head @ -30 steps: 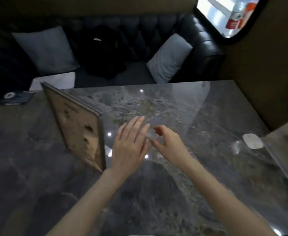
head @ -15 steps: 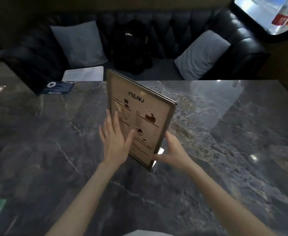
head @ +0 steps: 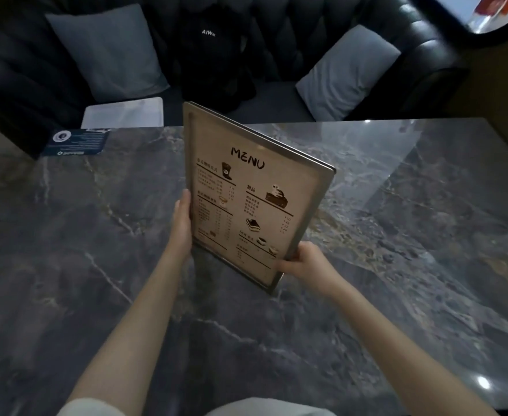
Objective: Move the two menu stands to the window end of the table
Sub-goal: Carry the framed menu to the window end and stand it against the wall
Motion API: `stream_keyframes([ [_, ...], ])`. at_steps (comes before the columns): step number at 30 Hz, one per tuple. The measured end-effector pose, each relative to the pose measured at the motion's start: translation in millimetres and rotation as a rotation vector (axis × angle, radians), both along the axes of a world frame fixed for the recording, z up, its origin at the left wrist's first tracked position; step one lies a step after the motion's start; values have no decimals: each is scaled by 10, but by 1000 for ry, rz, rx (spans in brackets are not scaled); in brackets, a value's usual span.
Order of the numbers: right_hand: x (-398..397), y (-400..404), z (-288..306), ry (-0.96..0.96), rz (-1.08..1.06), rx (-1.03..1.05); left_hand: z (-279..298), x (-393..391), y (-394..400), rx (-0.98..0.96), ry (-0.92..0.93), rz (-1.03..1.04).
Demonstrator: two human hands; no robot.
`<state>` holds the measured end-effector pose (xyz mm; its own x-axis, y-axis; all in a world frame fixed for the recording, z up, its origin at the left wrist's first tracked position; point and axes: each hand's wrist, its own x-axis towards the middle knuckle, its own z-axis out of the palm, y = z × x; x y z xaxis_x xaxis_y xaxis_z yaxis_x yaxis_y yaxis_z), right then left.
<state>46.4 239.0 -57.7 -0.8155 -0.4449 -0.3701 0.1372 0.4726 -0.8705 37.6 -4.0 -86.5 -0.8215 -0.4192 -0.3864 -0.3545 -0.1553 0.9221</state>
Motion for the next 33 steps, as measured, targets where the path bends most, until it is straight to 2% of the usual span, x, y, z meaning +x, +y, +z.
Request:
stream_keyframes([
  [4,-17,2,4,-11,-3,14,19,-125,-90,71,45,-43],
  [10,-68,-27,42,-17,-11,20,21,-221,-81,73,60,9],
  [21,-93,-26,60,13,-18,33,59,-172,-39,129,133,-21],
  [27,-20,167,119,-73,-82,-85,196,-217,201,156,125,8],
  [33,-15,596,196,-54,-147,-144,281,-366,637,154,114,-103],
])
